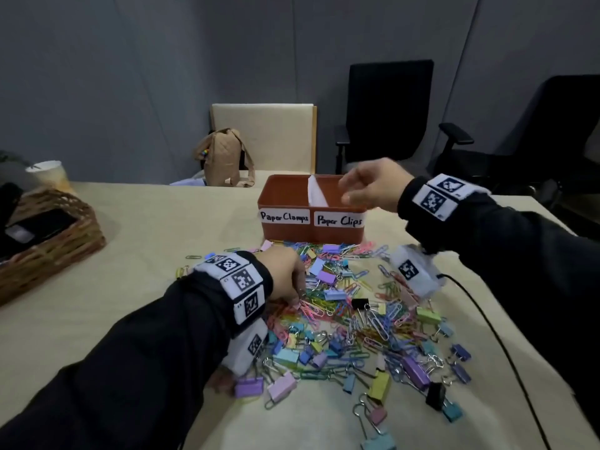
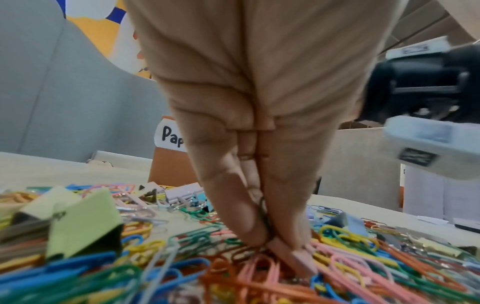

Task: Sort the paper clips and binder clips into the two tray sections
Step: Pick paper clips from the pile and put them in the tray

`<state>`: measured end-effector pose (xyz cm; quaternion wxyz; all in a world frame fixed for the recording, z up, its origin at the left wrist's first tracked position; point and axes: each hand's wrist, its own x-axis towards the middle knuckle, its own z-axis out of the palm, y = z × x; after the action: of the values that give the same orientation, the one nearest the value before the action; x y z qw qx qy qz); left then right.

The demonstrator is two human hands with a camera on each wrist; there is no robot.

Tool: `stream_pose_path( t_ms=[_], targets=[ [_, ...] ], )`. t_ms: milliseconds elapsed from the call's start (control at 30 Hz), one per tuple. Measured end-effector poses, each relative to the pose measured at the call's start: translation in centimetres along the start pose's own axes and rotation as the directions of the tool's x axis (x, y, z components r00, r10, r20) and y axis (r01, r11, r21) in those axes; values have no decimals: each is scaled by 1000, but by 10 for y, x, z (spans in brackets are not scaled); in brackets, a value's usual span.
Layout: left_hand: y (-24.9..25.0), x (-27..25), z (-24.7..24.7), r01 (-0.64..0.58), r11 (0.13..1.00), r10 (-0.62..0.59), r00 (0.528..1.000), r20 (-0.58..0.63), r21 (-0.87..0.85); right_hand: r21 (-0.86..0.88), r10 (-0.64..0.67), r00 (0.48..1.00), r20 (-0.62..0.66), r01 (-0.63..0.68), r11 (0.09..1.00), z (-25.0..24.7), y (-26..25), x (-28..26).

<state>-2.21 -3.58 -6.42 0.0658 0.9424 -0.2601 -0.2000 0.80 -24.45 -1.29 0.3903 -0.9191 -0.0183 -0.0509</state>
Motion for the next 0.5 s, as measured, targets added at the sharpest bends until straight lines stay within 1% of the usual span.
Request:
stream_pose_path(
  t_ms=[33,67,100,167,267,367,400,500],
  targets=[
    [-1,0,0,-12,1000,12,1000,-20,0,-100,-17,991,133,30,994,2,-2,-16],
    [-3,1,1,-24,1000,24,999,-41,-5,-207,-16,969,246,69,976,5,-2,-31],
    [-4,1,1,-37,999,36,997,-65,-13,-303,-11,947,322,114,946,10,1,-44],
    [-5,1,-1,-61,997,57,992,-109,-37,-406,-33,915,401,210,889,21,8,-63],
    [-3,0,-7,-84,994,75,989,-127,-71,-447,-56,878,476,297,844,38,11,-79],
    [-2,-2,-13,-92,992,80,988,-135,-86,-480,-25,844,536,330,813,54,8,-85],
    [-2,-2,-15,-94,991,80,987,-142,-94,-507,-12,844,536,333,795,58,6,-86],
    [-3,-4,-16,-89,985,71,989,-126,-148,-610,-5,874,486,343,714,68,2,-88]
  ],
)
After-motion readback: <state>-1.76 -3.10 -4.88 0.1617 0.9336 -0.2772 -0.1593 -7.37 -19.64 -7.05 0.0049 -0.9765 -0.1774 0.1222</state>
